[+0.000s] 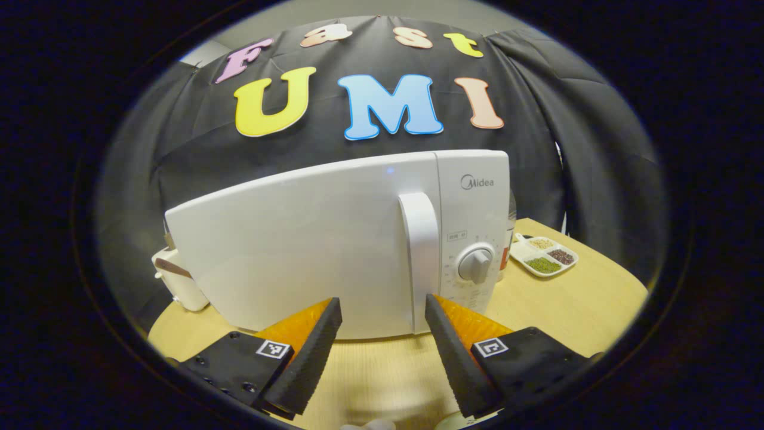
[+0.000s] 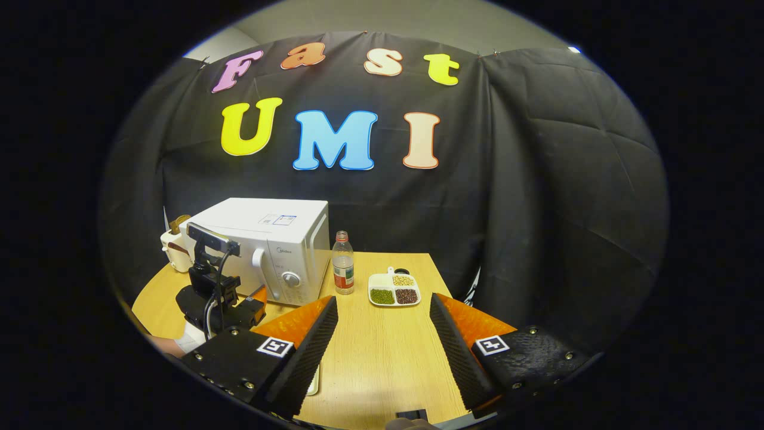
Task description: Open the microwave oven with the left hand, put the food in, and close the microwave oven.
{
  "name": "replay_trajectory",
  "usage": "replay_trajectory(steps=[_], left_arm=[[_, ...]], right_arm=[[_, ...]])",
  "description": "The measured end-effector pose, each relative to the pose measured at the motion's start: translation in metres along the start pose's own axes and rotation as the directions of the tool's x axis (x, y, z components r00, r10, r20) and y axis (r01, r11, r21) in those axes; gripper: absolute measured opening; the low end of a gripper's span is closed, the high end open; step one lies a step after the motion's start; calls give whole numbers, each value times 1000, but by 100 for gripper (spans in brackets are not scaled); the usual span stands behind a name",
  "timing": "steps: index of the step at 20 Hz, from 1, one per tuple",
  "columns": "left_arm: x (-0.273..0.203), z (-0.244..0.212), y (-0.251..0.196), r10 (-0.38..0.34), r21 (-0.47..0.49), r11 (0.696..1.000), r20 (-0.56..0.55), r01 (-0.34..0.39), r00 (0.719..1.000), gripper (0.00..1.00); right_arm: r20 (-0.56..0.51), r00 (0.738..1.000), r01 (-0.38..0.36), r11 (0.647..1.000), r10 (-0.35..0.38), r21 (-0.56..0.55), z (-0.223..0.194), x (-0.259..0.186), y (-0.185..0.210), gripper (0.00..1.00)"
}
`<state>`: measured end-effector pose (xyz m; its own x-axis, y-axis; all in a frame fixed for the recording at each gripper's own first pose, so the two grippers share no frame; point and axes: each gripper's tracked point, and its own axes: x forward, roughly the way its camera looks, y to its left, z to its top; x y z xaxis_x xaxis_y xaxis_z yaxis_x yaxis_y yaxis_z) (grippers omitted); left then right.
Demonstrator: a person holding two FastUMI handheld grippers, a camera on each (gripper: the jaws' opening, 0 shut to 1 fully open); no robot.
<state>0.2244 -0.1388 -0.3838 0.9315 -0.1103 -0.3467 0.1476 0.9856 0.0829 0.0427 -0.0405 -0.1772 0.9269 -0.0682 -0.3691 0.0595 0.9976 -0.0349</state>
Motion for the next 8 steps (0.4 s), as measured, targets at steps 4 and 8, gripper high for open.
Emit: replay_trajectory(steps=[4,8], left_arm=[[-34,15,6,-7,-38,999,15,8,1000,97],[-101,70,36,24,-1,1000,98,-24,995,100]], right_arm=[[23,999,-29,1000,28,12,13,-4,7,95],[84,994,-76,997,73,26,41,-9,22,95]])
